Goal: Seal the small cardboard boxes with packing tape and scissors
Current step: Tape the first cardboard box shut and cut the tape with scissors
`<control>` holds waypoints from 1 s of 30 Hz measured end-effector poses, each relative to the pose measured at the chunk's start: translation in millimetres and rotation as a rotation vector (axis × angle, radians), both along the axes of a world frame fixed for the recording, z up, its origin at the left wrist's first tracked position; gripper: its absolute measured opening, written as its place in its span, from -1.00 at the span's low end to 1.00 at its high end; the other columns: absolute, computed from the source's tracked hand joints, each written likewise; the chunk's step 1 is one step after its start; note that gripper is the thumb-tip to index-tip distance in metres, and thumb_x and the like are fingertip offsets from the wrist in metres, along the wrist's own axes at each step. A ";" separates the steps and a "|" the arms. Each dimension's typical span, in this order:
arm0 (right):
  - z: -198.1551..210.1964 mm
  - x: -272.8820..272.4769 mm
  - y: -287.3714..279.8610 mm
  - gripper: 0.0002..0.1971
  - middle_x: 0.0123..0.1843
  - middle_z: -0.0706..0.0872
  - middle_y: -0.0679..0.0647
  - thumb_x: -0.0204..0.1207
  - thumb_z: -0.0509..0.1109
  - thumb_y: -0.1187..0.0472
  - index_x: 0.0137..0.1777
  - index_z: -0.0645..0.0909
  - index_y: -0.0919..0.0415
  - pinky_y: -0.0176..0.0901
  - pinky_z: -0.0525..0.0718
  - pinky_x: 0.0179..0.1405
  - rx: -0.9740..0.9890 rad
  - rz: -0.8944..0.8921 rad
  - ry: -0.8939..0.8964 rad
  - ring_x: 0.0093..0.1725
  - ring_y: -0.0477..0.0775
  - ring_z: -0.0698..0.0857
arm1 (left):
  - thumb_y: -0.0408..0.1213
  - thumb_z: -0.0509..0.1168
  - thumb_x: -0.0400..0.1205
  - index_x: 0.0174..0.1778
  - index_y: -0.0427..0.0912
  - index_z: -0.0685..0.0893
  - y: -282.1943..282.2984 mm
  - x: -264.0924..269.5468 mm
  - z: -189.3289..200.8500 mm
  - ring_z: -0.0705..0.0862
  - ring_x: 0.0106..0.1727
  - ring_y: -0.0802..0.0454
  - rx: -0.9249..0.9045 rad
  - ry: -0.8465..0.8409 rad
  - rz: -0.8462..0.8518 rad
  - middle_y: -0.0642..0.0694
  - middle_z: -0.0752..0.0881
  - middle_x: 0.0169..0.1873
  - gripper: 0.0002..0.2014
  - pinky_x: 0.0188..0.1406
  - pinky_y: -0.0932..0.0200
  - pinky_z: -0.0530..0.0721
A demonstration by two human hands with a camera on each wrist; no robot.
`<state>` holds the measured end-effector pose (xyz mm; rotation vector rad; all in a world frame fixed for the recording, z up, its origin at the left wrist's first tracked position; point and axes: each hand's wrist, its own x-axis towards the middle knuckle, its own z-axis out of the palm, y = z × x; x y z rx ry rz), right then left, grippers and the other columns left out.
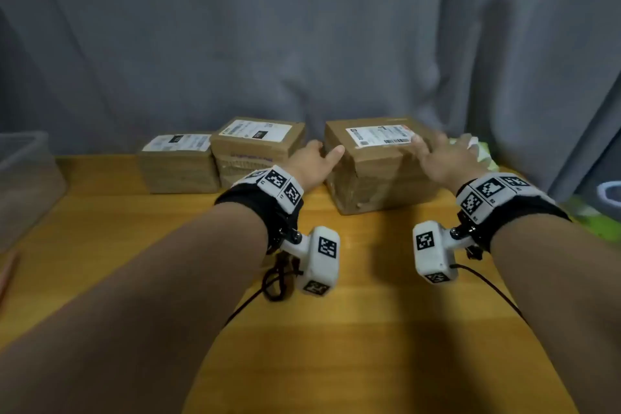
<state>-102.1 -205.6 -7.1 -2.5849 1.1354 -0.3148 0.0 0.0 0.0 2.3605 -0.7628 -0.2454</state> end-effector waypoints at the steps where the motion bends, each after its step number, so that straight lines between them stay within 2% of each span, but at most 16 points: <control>1: -0.8 -0.8 -4.4 -0.33 0.69 -0.01 0.35 0.63 -0.16 -0.35 0.66 0.10 -0.03 0.43 -0.06 0.58 0.041 -0.020 0.017 0.66 0.43 -0.03 | 0.14 -0.02 0.72 0.59 -0.27 0.23 -4.8 1.3 0.1 0.38 0.52 -0.13 -0.016 0.052 -0.001 -0.19 0.41 0.53 -0.35 0.39 0.11 0.32; 3: -8.6 2.2 -19.3 -0.33 0.66 0.16 0.35 0.64 -0.15 -0.33 0.64 0.16 -0.01 0.38 0.05 0.58 0.099 0.023 -0.010 0.64 0.43 0.09 | 0.21 -0.06 0.71 0.66 -0.15 0.10 -12.7 3.9 -2.7 0.29 0.58 -0.11 -0.053 0.145 -0.016 -0.12 0.27 0.61 -0.31 0.46 0.07 0.30; 4: -11.7 1.9 -22.4 -0.34 0.61 0.27 0.35 0.65 -0.12 -0.32 0.63 0.20 0.03 0.32 0.14 0.58 0.153 0.060 -0.058 0.61 0.41 0.18 | 0.24 -0.09 0.69 0.68 -0.05 0.02 -14.8 1.8 -3.4 0.27 0.59 -0.12 -0.073 0.210 -0.043 -0.07 0.21 0.63 -0.31 0.44 0.01 0.39; 6: -15.7 3.3 -21.8 -0.38 0.54 0.38 0.35 0.66 -0.07 -0.28 0.59 0.26 0.07 0.19 0.25 0.55 0.246 0.099 -0.159 0.57 0.36 0.27 | 0.29 -0.10 0.66 0.67 0.18 -0.08 -17.8 -2.4 -6.2 0.37 0.52 -0.14 -0.099 0.350 -0.073 0.00 0.19 0.63 -0.33 0.24 -0.06 0.65; 7: -17.5 3.8 -20.5 -0.41 0.50 0.41 0.35 0.67 -0.04 -0.26 0.56 0.30 0.08 0.15 0.27 0.53 0.274 0.104 -0.209 0.56 0.32 0.28 | 0.30 -0.08 0.65 0.65 0.25 -0.09 -17.3 -3.6 -8.3 0.44 0.46 -0.14 -0.138 0.408 -0.063 0.00 0.22 0.61 -0.34 0.17 -0.07 0.69; 10: -20.6 0.4 -10.0 -0.52 0.33 0.56 0.31 0.67 0.07 -0.18 0.37 0.41 0.16 0.08 0.33 0.39 0.242 0.073 -0.329 0.50 0.23 0.28 | 0.27 -0.01 0.66 0.64 0.26 -0.03 -9.7 -8.0 -13.0 0.58 0.27 -0.08 -0.246 0.439 -0.030 -0.06 0.37 0.53 -0.36 -0.02 0.02 0.76; 13: -22.3 -9.1 1.2 -0.54 0.30 0.56 0.27 0.57 0.25 -0.10 0.35 0.40 0.17 0.05 0.42 0.31 0.205 0.009 -0.377 0.35 0.27 0.46 | 0.16 0.07 0.69 0.64 0.15 0.04 3.4 -14.0 -12.7 0.61 -0.16 0.10 -0.255 0.359 -0.005 -0.10 0.56 0.34 -0.38 -0.39 0.23 0.65; 14: -22.4 -14.4 5.2 -0.49 0.32 0.55 0.27 0.54 0.26 -0.11 0.38 0.38 0.17 0.06 0.44 0.30 0.217 -0.010 -0.374 0.32 0.29 0.50 | 0.13 0.10 0.69 0.64 0.14 0.06 9.1 -18.5 -12.2 0.60 -0.19 0.12 -0.265 0.357 0.001 -0.08 0.58 0.29 -0.39 -0.37 0.23 0.66; 16: -21.6 -26.4 13.7 -0.43 0.32 0.59 0.26 0.51 0.22 -0.13 0.42 0.40 0.20 0.07 0.48 0.25 0.234 -0.006 -0.334 0.30 0.32 0.54 | 0.09 0.13 0.70 0.63 0.14 0.08 21.6 -30.2 -13.2 0.61 -0.11 0.11 -0.298 0.400 0.013 -0.01 0.55 0.24 -0.40 -0.10 0.13 0.70; 18: -20.5 -38.4 24.0 -0.44 0.26 0.64 0.21 0.51 0.18 -0.16 0.36 0.49 0.23 0.03 0.49 0.13 0.268 0.020 -0.288 0.23 0.29 0.57 | 0.06 0.14 0.71 0.64 0.08 0.08 35.4 -43.2 -14.3 0.59 0.03 0.02 -0.322 0.457 0.030 -0.03 0.51 0.33 -0.40 0.05 0.09 0.64; 21: -15.7 -51.9 45.3 -0.49 0.14 0.65 0.18 0.50 0.23 -0.17 0.19 0.57 0.26 -0.03 0.47 -0.01 0.313 0.053 -0.279 0.08 0.21 0.56 | 0.04 0.11 0.72 0.65 0.02 0.13 59.6 -58.2 -15.9 0.56 0.08 -0.04 -0.313 0.464 0.059 -0.05 0.49 0.35 -0.41 0.01 0.11 0.59; 23: -13.2 -59.5 62.7 -0.52 0.07 0.63 0.16 0.49 0.28 -0.20 0.11 0.56 0.25 -0.02 0.53 -0.02 0.304 0.063 -0.262 0.04 0.21 0.56 | 0.05 0.09 0.72 0.62 0.04 0.20 78.7 -65.9 -15.7 0.55 0.10 -0.06 -0.308 0.473 0.073 -0.04 0.51 0.31 -0.46 0.09 0.06 0.60; 25: -12.6 -66.1 81.1 -0.48 0.05 0.62 0.13 0.46 0.33 -0.26 0.10 0.54 0.22 0.10 0.64 0.09 0.309 0.087 -0.254 0.08 0.22 0.61 | 0.05 0.07 0.73 0.58 0.10 0.27 100.5 -71.7 -15.4 0.57 0.11 -0.09 -0.294 0.465 0.097 0.00 0.52 0.23 -0.52 0.22 -0.02 0.61; 27: -14.1 -70.6 101.5 -0.43 0.06 0.66 0.10 0.43 0.35 -0.33 0.11 0.56 0.19 0.14 0.68 0.11 0.337 0.137 -0.266 0.08 0.20 0.65 | 0.06 0.08 0.72 0.55 0.18 0.32 126.0 -75.1 -15.3 0.58 0.10 -0.09 -0.287 0.458 0.120 0.03 0.52 0.24 -0.56 0.26 -0.04 0.60; 30: -18.0 -72.0 129.8 -0.37 0.14 0.69 0.11 0.45 0.42 -0.26 0.29 0.58 0.27 -0.08 0.63 -0.11 0.463 0.220 -0.366 0.03 0.10 0.66 | 0.03 0.16 0.70 0.57 0.23 0.30 160.7 -76.2 -15.9 0.58 0.21 -0.07 -0.321 0.495 0.127 0.06 0.51 0.36 -0.52 0.23 0.05 0.56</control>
